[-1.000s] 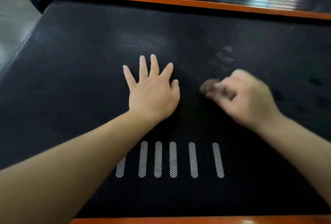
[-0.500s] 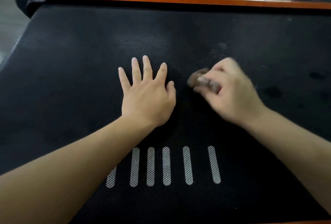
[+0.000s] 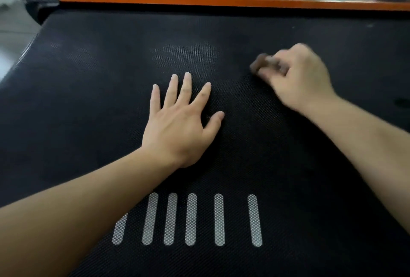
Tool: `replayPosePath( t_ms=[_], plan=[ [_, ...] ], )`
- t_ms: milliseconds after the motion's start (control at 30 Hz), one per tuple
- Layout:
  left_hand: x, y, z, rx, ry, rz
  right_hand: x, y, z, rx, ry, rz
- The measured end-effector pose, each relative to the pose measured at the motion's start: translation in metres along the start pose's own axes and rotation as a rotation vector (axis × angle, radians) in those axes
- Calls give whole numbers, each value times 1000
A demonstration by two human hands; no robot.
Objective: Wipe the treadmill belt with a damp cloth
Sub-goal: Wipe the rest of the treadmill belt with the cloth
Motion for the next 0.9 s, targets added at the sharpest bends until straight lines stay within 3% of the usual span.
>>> replayPosePath(
  t_ms=[67, 100, 200, 267, 367, 433, 533, 600, 733, 767, 900],
  plan=[
    [-1, 0, 0, 3, -2, -7, 2, -18, 31, -229, 75, 36],
    [-1, 0, 0, 5, -6, -10, -4, -15, 23, -220, 88, 13],
    [0, 0, 1, 12, -14, -8, -22, 17, -40, 104, -87, -121],
    [1, -1, 0, 22, -18, -9, -22, 14, -38, 178, -110, -183],
    [0, 1, 0, 26, -19, -17, -7, -34, 23, -107, 48, -3],
    [1, 1, 0, 32, -32, -21, -12, -38, 24, -156, 79, 6],
    [3, 1, 2, 43, -43, -31, -24, 1, -40, 156, -116, -152],
    [4, 1, 2, 52, -49, -42, -24, 7, -42, 255, -121, -217],
    [5, 3, 2, 66, -54, -72, -11, -55, 24, -175, 9, -34],
    [5, 2, 2, 62, -51, -76, -15, -57, 23, -208, 27, -27],
    [-1, -1, 1, 34, -76, -91, -38, -21, -36, 121, -133, -191]
  ],
)
Point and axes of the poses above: each hand's wrist, its own y-axis away from the middle knuckle, its own x-axis out of the back of the hand, z = x × y, the point moved 9 cm from there along -y, towards the middle knuckle, and after that the axes turned 4 degrees about z, right-handed, at the moved point
